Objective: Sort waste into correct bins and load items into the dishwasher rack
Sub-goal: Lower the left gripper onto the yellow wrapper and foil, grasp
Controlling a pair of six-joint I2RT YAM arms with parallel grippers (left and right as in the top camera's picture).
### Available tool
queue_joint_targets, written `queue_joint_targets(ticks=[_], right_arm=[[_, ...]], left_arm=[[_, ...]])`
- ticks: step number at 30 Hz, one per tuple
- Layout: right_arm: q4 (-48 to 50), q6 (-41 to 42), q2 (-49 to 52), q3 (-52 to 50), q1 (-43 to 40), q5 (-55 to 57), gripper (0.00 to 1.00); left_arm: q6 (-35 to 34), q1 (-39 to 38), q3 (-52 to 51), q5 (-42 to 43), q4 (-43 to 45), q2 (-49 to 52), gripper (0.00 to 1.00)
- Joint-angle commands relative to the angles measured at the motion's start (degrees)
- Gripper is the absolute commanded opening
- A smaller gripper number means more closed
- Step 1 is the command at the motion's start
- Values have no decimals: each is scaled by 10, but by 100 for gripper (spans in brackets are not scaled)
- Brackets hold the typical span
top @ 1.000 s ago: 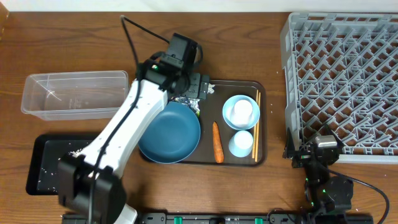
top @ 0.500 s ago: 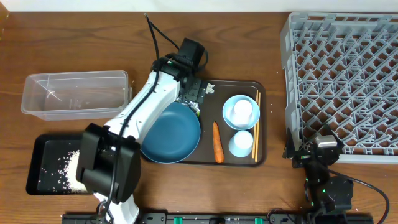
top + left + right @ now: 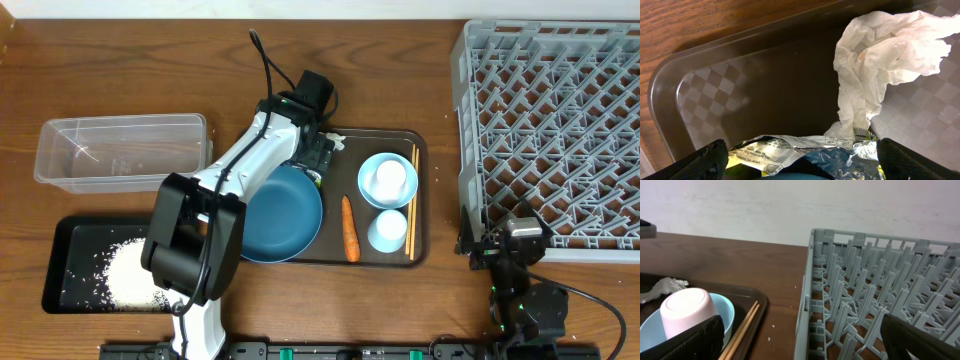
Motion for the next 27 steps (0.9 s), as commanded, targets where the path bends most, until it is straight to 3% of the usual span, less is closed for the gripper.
queue_joint_targets(ticks=[1, 7, 12, 17, 20, 23, 27], right_arm=[[-1, -7, -3, -2, -5, 2, 99], [-1, -7, -3, -2, -5, 2, 99], [-1, -7, -3, -2, -5, 2, 99], [-1, -7, -3, -2, -5, 2, 99], [-1, -7, -3, -2, -5, 2, 99], [-1, -7, -3, -2, -5, 2, 99], [-1, -7, -3, -2, -5, 2, 99]], left_arm=[[-3, -1, 9, -7, -2, 20, 96], [-3, -1, 9, -4, 0, 23, 81], [-3, -1, 9, -4, 3, 23, 60], [-3, -1, 9, -4, 12, 23, 26], [-3, -1, 9, -4, 14, 23, 14], [-3, -1, 9, -4, 14, 23, 6], [-3, -1, 9, -5, 13, 7, 6]])
